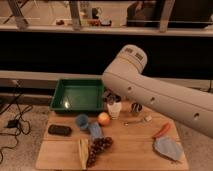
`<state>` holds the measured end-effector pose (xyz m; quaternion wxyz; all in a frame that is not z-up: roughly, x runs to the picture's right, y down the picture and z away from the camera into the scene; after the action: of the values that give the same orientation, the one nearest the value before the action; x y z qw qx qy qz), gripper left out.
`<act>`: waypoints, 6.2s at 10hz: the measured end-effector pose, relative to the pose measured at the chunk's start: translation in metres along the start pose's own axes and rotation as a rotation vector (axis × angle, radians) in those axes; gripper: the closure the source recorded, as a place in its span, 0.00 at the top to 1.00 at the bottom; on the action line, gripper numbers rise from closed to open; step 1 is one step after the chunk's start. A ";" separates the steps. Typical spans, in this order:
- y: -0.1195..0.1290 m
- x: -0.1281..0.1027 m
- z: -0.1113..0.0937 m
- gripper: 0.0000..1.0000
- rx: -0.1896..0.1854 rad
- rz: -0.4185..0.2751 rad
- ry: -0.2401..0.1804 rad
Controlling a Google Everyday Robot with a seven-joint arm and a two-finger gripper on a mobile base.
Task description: Wipe purple bowl with brush
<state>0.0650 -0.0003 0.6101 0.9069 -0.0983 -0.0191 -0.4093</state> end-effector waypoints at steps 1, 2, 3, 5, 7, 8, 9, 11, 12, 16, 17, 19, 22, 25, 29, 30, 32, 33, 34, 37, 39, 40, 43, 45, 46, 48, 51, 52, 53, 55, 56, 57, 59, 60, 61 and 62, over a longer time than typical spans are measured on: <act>0.000 0.000 0.000 0.00 0.000 -0.001 0.000; 0.000 0.000 0.000 0.00 0.000 0.000 0.000; 0.000 0.001 0.002 0.00 -0.002 0.001 0.003; -0.019 0.018 0.019 0.00 0.001 0.010 0.005; -0.033 0.042 0.037 0.00 -0.005 0.024 0.012; -0.038 0.051 0.044 0.00 -0.009 0.030 0.014; -0.042 0.061 0.054 0.00 -0.015 0.039 0.017; -0.039 0.081 0.072 0.00 -0.029 0.070 0.024; -0.039 0.083 0.072 0.00 -0.029 0.072 0.026; -0.040 0.081 0.073 0.00 -0.029 0.070 0.025; -0.040 0.082 0.073 0.00 -0.028 0.072 0.024; -0.039 0.081 0.080 0.00 -0.034 0.084 0.012; -0.042 0.083 0.092 0.00 -0.046 0.096 -0.002; -0.049 0.087 0.103 0.00 -0.054 0.095 -0.008; -0.053 0.099 0.118 0.00 -0.062 0.108 -0.010; -0.054 0.102 0.124 0.00 -0.066 0.112 -0.011; -0.048 0.108 0.137 0.00 -0.081 0.131 -0.015; -0.043 0.110 0.144 0.00 -0.090 0.139 -0.017; -0.037 0.111 0.154 0.00 -0.101 0.147 -0.020; -0.025 0.122 0.164 0.00 -0.126 0.169 -0.020; -0.022 0.126 0.168 0.00 -0.136 0.173 -0.020; -0.021 0.128 0.171 0.00 -0.141 0.174 -0.020; -0.021 0.130 0.174 0.00 -0.147 0.175 -0.021; -0.023 0.130 0.174 0.00 -0.146 0.172 -0.021; -0.028 0.128 0.177 0.00 -0.138 0.165 -0.023; -0.048 0.121 0.186 0.00 -0.114 0.136 -0.030; -0.049 0.122 0.187 0.00 -0.111 0.135 -0.031; -0.050 0.121 0.187 0.00 -0.110 0.134 -0.031; -0.050 0.121 0.187 0.00 -0.110 0.134 -0.031; -0.050 0.121 0.187 0.00 -0.110 0.134 -0.031; -0.050 0.121 0.187 0.00 -0.110 0.134 -0.031; -0.050 0.121 0.187 0.00 -0.110 0.134 -0.031; -0.049 0.122 0.187 0.00 -0.111 0.135 -0.031; -0.049 0.122 0.187 0.00 -0.111 0.135 -0.030; -0.049 0.122 0.187 0.00 -0.111 0.135 -0.030; -0.049 0.122 0.187 0.00 -0.111 0.136 -0.030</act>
<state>0.1181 -0.0857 0.8154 0.9253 -0.1557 -0.0034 -0.3458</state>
